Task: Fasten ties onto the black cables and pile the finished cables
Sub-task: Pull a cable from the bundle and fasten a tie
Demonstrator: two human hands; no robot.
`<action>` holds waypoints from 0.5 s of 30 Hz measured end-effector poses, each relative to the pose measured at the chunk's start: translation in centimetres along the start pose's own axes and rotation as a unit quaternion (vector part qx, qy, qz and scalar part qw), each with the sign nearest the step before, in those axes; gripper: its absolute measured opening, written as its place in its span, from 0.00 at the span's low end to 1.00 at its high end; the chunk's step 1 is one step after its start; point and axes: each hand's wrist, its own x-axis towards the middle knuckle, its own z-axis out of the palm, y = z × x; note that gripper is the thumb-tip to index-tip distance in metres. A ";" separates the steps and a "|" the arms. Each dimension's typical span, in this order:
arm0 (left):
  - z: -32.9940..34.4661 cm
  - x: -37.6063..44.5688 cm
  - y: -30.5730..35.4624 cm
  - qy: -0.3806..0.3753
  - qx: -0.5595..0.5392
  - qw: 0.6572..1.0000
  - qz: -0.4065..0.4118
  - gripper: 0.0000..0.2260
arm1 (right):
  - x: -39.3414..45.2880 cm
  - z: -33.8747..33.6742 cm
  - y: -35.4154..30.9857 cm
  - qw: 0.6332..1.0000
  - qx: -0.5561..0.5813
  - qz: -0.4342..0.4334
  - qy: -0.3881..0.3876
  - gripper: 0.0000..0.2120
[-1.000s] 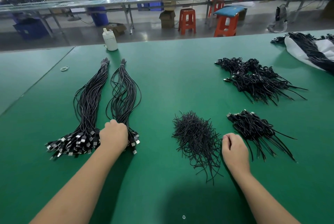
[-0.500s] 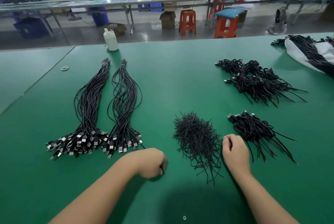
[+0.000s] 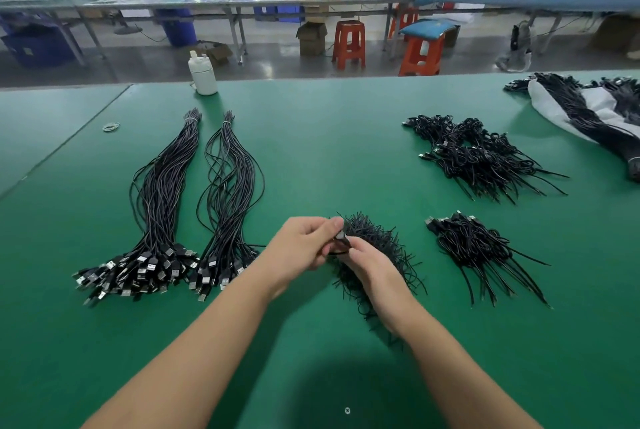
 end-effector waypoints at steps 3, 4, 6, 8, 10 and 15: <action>-0.4 0.4 -0.1 0.072 -0.024 0.997 0.024 0.19 | -0.2 0.3 -0.8 0.996 -0.084 -0.022 -0.025 0.13; -0.5 0.4 -0.2 0.086 -0.026 0.995 0.036 0.18 | -0.2 0.4 -0.8 0.997 -0.072 -0.026 -0.028 0.14; -0.5 0.3 -0.3 0.094 -0.053 0.993 0.045 0.18 | -0.3 0.9 -0.9 1.000 0.006 -0.020 -0.016 0.14; -0.4 -0.1 -0.6 0.056 -0.079 0.995 0.037 0.20 | -0.3 1.1 -1.1 0.998 0.054 -0.016 0.002 0.14; 0.0 -0.5 -1.0 -0.022 -0.061 0.998 0.025 0.19 | -0.4 1.1 -1.3 0.998 0.063 -0.016 0.003 0.14; 1.1 -1.3 -0.7 -0.114 0.012 0.993 -0.007 0.20 | -0.8 1.5 -1.4 0.996 0.085 -0.009 -0.008 0.14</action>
